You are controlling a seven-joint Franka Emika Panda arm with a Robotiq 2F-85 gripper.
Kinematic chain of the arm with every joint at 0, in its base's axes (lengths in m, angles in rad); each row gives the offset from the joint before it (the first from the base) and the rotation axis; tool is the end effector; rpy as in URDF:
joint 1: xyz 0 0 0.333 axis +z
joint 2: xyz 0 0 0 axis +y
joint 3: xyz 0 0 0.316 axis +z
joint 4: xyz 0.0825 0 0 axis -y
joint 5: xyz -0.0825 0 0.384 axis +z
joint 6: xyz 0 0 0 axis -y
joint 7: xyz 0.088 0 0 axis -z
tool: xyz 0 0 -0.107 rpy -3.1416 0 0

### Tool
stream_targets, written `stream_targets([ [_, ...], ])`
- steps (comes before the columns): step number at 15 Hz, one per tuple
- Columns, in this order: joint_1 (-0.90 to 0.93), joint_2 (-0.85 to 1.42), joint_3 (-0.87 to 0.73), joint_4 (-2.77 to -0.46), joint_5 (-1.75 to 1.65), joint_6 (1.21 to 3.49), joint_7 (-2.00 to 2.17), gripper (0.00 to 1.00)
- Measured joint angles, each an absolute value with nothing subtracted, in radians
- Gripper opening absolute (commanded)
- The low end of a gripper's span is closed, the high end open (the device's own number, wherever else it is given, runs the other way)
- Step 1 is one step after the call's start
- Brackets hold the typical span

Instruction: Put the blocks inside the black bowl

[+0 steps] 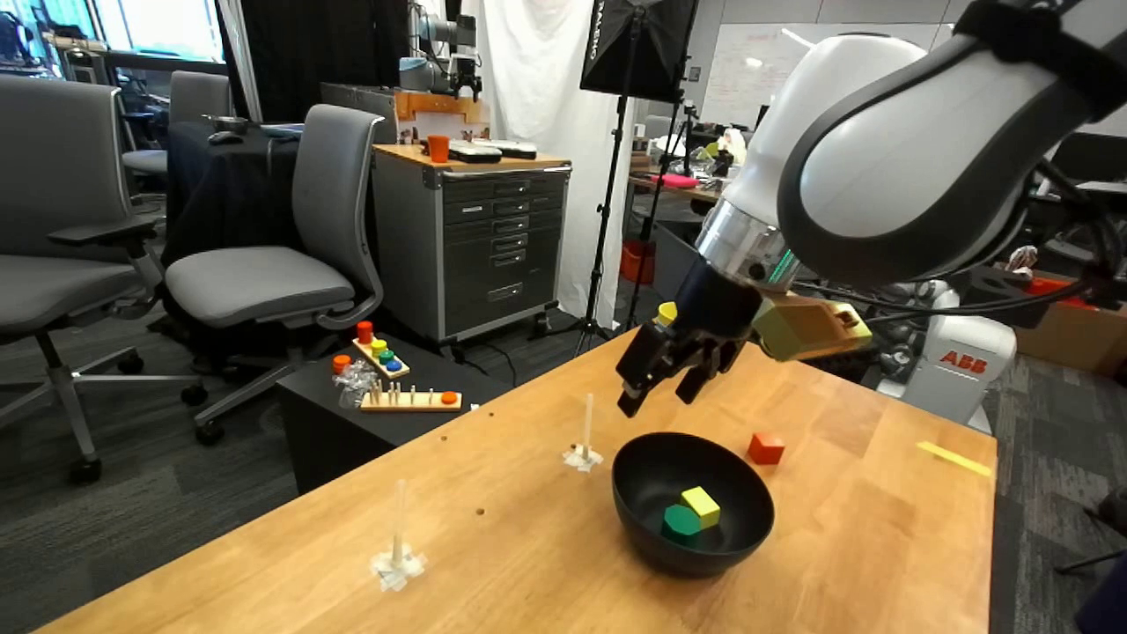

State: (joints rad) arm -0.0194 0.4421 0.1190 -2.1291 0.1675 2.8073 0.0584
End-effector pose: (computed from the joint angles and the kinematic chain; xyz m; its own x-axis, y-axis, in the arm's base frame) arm 0.5948 0.0502 0.2222 0.9669 -0.1412 0.2125 -0.1098 -0.9821 -0.1530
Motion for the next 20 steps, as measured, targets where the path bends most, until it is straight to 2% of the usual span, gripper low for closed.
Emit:
stream_targets([
  [14, 0.013, 0.449, -0.180, -2.059, -0.005, 2.772, 0.236, 1.00],
  [20, 0.025, 0.473, -0.223, -2.058, -0.029, 2.682, 0.320, 1.00],
])
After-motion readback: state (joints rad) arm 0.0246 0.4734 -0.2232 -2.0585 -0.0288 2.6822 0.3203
